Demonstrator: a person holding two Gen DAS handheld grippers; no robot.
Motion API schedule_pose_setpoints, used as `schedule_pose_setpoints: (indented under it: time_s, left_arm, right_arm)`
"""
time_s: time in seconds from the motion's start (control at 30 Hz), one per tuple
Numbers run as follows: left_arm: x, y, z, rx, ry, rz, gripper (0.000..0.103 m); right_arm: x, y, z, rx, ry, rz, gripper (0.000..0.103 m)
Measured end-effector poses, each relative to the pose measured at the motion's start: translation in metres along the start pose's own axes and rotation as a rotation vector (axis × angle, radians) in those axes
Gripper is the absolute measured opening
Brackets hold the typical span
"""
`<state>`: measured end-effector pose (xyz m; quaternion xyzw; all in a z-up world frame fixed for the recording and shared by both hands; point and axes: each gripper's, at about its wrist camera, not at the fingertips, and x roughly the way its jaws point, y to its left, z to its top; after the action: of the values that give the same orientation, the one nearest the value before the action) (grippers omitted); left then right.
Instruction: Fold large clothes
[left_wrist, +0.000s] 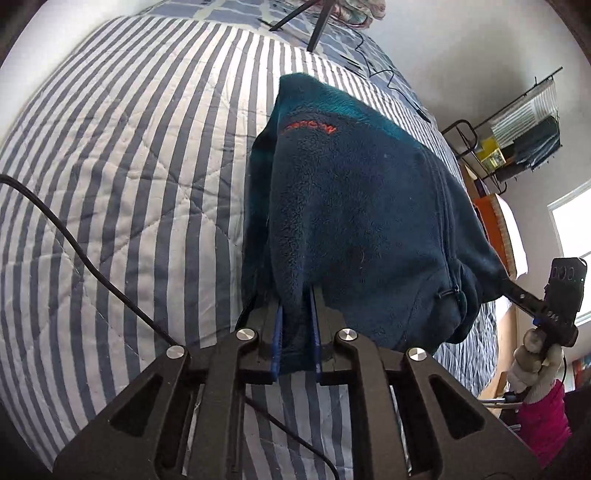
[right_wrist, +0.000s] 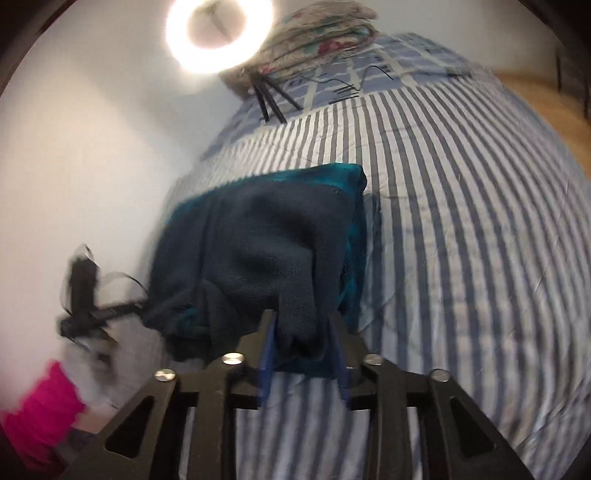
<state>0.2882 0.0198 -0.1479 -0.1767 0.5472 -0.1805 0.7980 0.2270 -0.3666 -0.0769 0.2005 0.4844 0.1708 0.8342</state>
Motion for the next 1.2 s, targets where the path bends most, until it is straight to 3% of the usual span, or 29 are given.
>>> schedule_pose_setpoints:
  time_s: [0.1, 0.23, 0.37, 0.4, 0.43, 0.5, 0.57, 0.63, 0.7, 0.77, 0.8, 0.9, 1.0, 1.2]
  left_arm:
    - [-0.017, -0.002, 0.004, 0.003, -0.037, -0.009, 0.016]
    - [-0.038, -0.005, 0.005, 0.022, -0.093, 0.031, 0.016]
    - [-0.057, -0.004, 0.003, 0.036, -0.138, 0.045, 0.016]
    - [-0.061, -0.004, 0.002, 0.042, -0.141, 0.043, 0.016]
    - [-0.063, -0.004, 0.002, 0.042, -0.137, 0.039, 0.016]
    - [-0.061, 0.001, -0.005, 0.042, -0.098, 0.026, 0.016]
    - [-0.067, 0.006, -0.013, 0.053, -0.099, 0.066, 0.016]
    - [-0.073, -0.001, -0.016, 0.068, -0.104, 0.061, 0.016]
    - [-0.079, -0.02, -0.016, 0.115, -0.113, 0.028, 0.016]
    - [-0.079, -0.048, -0.017, 0.185, -0.112, 0.013, 0.016]
    - [-0.076, -0.065, -0.018, 0.219, -0.106, 0.003, 0.021]
    - [-0.06, -0.113, -0.024, 0.321, -0.077, -0.042, 0.039]
    - [-0.04, -0.163, -0.038, 0.449, -0.052, -0.049, 0.048]
    - [0.007, -0.239, -0.074, 0.684, -0.03, 0.011, 0.052]
  right_arm:
    - [-0.017, -0.008, -0.011, 0.072, -0.04, 0.106, 0.066]
    - [-0.002, -0.002, -0.018, 0.085, -0.017, 0.181, 0.068]
    - [0.046, 0.007, -0.018, 0.102, 0.045, 0.165, 0.065]
    - [0.051, 0.008, -0.02, 0.099, 0.046, 0.145, 0.055]
    - [0.059, 0.008, -0.02, 0.091, 0.05, 0.122, 0.031]
    - [0.066, 0.009, -0.021, 0.077, 0.079, 0.095, 0.014]
    - [0.063, 0.016, -0.025, 0.006, 0.11, 0.08, 0.011]
    - [0.055, 0.033, -0.031, -0.164, 0.147, 0.021, 0.011]
    - [0.042, 0.04, -0.032, -0.234, 0.164, 0.021, 0.016]
    - [0.027, 0.035, -0.027, -0.229, 0.151, 0.06, 0.034]
    - [0.018, 0.031, -0.024, -0.222, 0.127, 0.069, 0.041]
    - [0.003, 0.009, -0.013, -0.169, 0.082, 0.087, 0.045]
    - [-0.001, -0.024, 0.004, -0.042, 0.033, 0.127, 0.056]
    - [0.017, -0.061, 0.04, 0.092, -0.019, 0.162, 0.057]
